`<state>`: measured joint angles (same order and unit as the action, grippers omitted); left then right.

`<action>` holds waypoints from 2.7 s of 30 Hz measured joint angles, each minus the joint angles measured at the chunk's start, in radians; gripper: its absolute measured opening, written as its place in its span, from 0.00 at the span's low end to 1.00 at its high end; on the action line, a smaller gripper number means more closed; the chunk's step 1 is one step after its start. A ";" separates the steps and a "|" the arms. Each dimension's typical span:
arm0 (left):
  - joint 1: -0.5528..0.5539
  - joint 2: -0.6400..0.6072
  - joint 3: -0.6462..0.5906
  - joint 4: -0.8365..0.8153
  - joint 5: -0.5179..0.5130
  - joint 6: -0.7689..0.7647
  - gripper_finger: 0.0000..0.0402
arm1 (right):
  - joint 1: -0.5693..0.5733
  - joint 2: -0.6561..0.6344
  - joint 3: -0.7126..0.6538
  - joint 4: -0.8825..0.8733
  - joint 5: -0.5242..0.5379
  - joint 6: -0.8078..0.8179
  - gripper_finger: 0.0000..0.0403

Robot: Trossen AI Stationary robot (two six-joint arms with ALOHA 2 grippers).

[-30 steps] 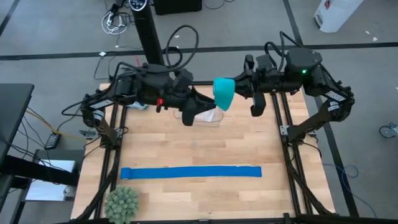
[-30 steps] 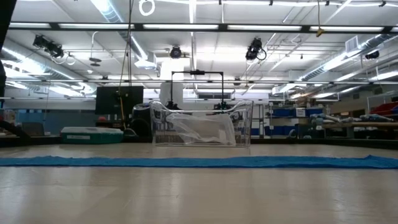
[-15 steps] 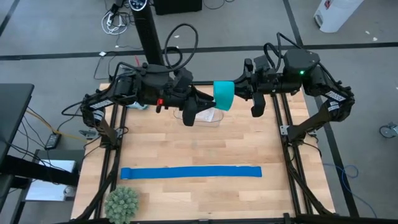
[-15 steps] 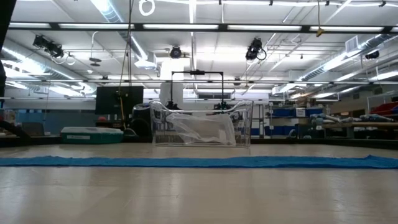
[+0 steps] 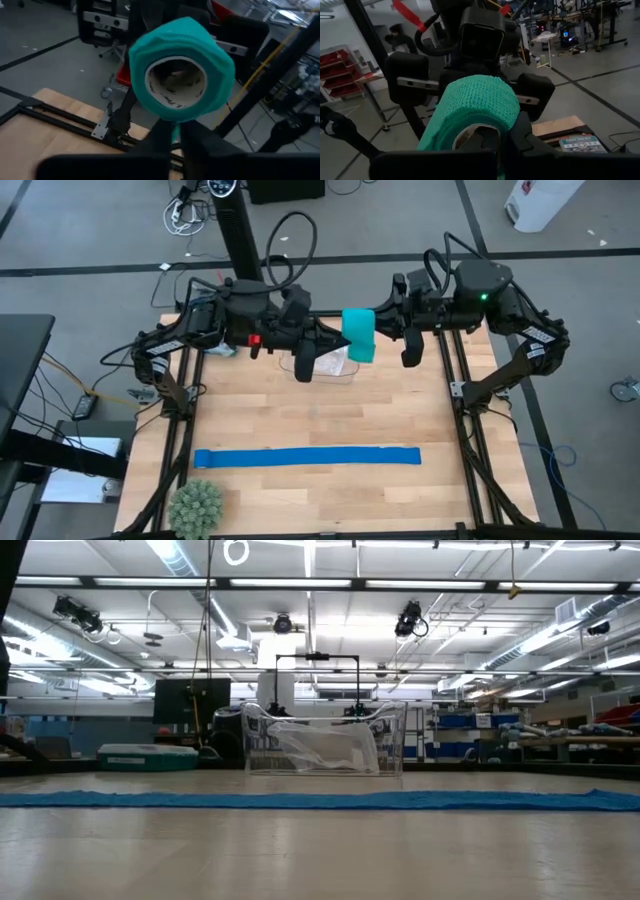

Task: Roll bandage
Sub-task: Roll the green bandage

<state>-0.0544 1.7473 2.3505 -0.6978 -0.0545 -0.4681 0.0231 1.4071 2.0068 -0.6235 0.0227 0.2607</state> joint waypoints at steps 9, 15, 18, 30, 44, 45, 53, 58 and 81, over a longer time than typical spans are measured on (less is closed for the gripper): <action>-0.006 0.000 0.000 -0.001 0.025 0.020 0.01 | -0.014 0.000 0.000 0.001 -0.001 0.029 0.00; -0.011 0.000 0.000 -0.037 0.090 -0.011 0.01 | -0.066 0.000 0.000 0.024 -0.081 0.129 0.00; -0.013 0.000 0.000 -0.097 0.083 -0.012 0.00 | -0.091 0.000 0.000 0.025 -0.153 0.179 0.00; -0.013 0.000 0.000 -0.075 0.041 -0.006 0.01 | -0.110 0.000 0.000 0.021 -0.340 0.193 0.00; -0.013 -0.021 0.006 0.032 0.065 -0.007 0.19 | -0.113 -0.001 0.000 -0.009 -0.333 0.236 0.00; -0.013 -0.022 0.006 0.031 0.061 -0.007 0.21 | -0.113 -0.001 0.000 -0.021 -0.342 0.244 0.00; -0.020 -0.026 0.006 0.064 0.024 0.030 0.29 | -0.109 -0.001 0.000 -0.101 -0.451 0.329 0.00; -0.046 -0.021 0.005 0.052 -0.040 0.107 0.29 | -0.100 -0.001 0.000 -0.198 -0.458 0.292 0.00; -0.229 -0.072 0.006 -0.092 -0.613 0.213 0.29 | -0.049 -0.385 -0.329 -0.221 -0.072 0.290 0.00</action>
<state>-0.2835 1.6749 2.3562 -0.7899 -0.6670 -0.2555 -0.0260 1.0223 1.6782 -0.8442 -0.0493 0.5503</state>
